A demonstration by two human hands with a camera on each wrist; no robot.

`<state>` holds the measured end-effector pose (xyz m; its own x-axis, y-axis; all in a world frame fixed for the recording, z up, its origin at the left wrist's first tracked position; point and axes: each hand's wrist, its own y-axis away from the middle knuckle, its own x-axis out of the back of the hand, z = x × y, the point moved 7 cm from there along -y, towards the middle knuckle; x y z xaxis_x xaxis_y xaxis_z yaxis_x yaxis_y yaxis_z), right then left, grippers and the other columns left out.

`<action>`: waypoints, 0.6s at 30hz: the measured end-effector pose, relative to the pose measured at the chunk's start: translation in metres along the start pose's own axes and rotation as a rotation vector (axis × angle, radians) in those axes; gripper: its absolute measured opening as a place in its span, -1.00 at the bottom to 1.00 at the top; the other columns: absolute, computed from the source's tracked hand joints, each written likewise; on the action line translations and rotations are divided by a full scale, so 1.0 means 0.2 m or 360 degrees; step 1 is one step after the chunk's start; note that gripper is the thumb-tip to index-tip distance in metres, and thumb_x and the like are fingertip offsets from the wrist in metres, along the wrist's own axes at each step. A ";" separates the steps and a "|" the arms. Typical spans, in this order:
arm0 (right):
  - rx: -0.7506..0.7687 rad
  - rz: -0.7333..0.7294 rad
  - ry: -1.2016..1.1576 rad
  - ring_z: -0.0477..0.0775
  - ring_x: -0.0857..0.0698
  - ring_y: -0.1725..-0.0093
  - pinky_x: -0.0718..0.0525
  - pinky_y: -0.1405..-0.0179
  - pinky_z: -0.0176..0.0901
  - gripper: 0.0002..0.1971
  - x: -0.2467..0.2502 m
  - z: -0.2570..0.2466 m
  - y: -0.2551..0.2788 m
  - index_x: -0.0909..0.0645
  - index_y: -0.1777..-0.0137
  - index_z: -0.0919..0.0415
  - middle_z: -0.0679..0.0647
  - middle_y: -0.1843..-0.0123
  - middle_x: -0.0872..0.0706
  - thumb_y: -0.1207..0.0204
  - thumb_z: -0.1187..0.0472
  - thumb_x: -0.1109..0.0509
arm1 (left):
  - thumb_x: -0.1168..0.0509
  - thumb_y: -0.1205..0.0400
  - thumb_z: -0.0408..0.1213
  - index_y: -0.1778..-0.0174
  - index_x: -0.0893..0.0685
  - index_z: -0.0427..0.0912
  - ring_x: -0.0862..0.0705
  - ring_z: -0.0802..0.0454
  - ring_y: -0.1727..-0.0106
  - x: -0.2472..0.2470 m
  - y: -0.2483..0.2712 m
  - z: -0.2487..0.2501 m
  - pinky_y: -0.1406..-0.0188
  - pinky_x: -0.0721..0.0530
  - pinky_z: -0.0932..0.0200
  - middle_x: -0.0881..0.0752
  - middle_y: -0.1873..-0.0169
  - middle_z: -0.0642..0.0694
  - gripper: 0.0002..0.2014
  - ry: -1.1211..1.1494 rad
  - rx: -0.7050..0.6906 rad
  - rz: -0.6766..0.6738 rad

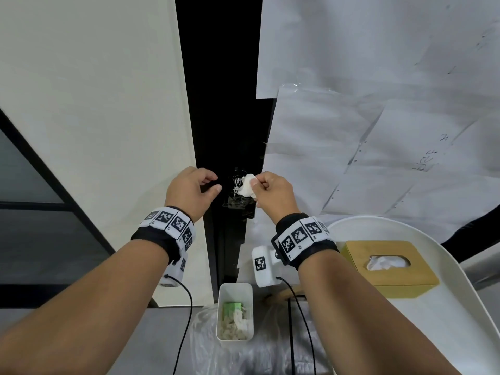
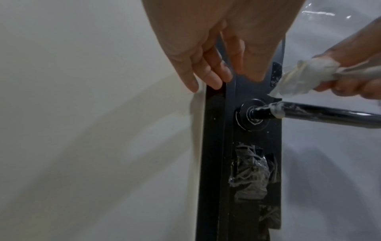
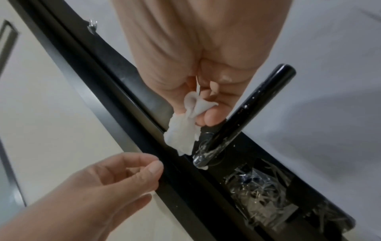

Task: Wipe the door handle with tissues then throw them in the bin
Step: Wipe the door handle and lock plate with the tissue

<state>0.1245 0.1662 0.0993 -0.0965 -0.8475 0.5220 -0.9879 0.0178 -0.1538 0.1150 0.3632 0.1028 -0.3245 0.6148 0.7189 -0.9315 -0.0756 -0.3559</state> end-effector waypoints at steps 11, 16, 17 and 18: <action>0.0147 -0.0190 0.0017 -0.15 -0.64 0.23 -0.51 0.26 -0.49 -0.82 -0.07 -0.10 0.01 -0.72 0.01 0.16 -0.05 0.22 -0.69 -0.58 0.36 -0.29 | -0.33 -0.57 0.09 -0.25 -0.61 0.37 -0.48 0.15 -0.02 -0.06 0.03 0.01 -0.22 -0.52 -0.18 -0.42 0.04 0.10 -0.68 -0.0046 0.0039 -0.0118; 0.0126 -0.0182 0.0015 -0.12 -0.65 0.25 -0.58 0.25 -0.39 -0.90 -0.06 -0.10 0.01 -0.63 0.04 0.11 -0.01 0.25 -0.67 -0.55 0.32 -0.34 | -0.41 -0.48 0.16 0.17 -0.67 0.22 -0.50 0.13 -0.02 -0.06 0.05 0.03 -0.23 -0.46 -0.10 -0.46 0.02 0.09 -0.84 0.0031 0.0169 -0.0085; 0.0128 -0.0160 0.0045 -0.13 -0.63 0.27 -0.56 0.28 -0.42 -0.92 -0.04 -0.09 0.01 -0.62 0.04 0.11 -0.01 0.26 -0.65 -0.56 0.30 -0.34 | -0.42 -0.47 0.14 0.21 -0.66 0.17 -0.50 0.13 -0.01 -0.06 0.05 0.03 -0.24 -0.45 -0.11 -0.46 0.03 0.10 -0.83 0.0042 0.0191 -0.0075; 0.0125 -0.0135 0.0074 -0.13 -0.62 0.28 -0.52 0.30 -0.45 -0.94 -0.03 -0.09 0.01 -0.62 0.04 0.10 -0.01 0.28 -0.64 -0.57 0.27 -0.34 | -0.43 -0.47 0.12 0.25 -0.65 0.13 -0.50 0.14 0.01 -0.06 0.05 0.02 -0.25 -0.46 -0.12 -0.47 0.03 0.10 -0.82 0.0047 0.0206 -0.0067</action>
<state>0.1218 0.1806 0.1115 -0.0201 -0.8184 0.5742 -0.9805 -0.0963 -0.1716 0.1081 0.3518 0.0939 -0.2812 0.6425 0.7128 -0.9583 -0.1488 -0.2440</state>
